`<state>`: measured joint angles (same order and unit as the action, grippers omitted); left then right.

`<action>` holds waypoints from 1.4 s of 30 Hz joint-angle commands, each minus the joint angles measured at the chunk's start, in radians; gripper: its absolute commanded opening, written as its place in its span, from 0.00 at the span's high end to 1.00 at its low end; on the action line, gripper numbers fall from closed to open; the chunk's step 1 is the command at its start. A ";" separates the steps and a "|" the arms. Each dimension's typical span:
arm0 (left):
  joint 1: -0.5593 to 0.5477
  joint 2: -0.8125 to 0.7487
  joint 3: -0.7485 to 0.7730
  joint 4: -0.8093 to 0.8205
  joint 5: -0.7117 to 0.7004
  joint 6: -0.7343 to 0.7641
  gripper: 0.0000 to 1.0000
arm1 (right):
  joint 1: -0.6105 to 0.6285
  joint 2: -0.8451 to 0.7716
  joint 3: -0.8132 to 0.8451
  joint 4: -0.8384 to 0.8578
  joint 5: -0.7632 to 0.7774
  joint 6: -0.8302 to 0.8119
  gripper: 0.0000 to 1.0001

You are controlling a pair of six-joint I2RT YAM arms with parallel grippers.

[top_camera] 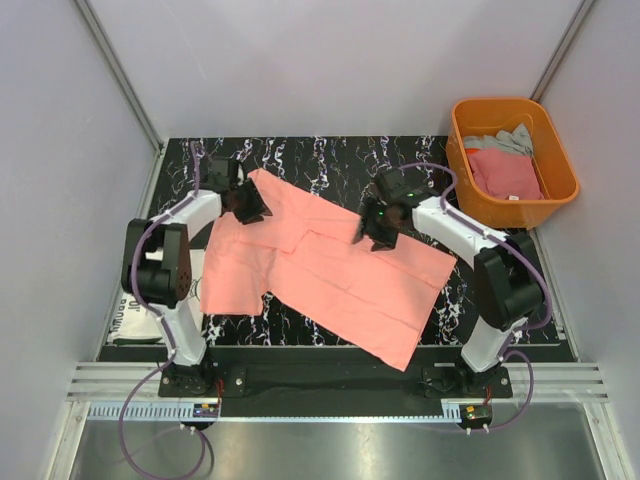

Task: Fold and stack the t-shirts
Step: Fold the tshirt

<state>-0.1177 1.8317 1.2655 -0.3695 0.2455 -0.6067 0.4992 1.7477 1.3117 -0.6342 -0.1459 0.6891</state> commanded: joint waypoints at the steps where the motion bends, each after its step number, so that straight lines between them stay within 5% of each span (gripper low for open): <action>1: -0.023 0.089 0.069 0.104 0.023 -0.129 0.63 | -0.105 -0.030 -0.077 -0.105 0.190 -0.056 0.47; 7: -0.023 0.210 0.135 0.147 -0.020 -0.228 0.64 | -0.133 0.025 -0.046 -0.056 0.298 -0.103 0.83; 13: -0.023 0.277 0.186 0.100 -0.064 -0.269 0.64 | -0.149 0.139 -0.011 -0.018 0.304 -0.049 0.91; 23: 0.003 0.386 0.271 0.075 -0.045 -0.337 0.66 | -0.217 0.406 0.197 0.001 0.358 -0.121 0.94; 34: 0.018 0.465 0.370 0.130 -0.075 -0.453 0.66 | -0.269 0.565 0.532 -0.030 0.359 -0.444 0.87; 42: 0.032 0.345 0.433 0.096 -0.064 -0.199 0.59 | -0.271 0.518 0.604 -0.077 0.215 -0.485 0.80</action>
<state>-0.0956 2.2570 1.6550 -0.2466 0.2199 -0.9413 0.2352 2.2932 1.8603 -0.6849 0.1318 0.2390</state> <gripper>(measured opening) 0.396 0.191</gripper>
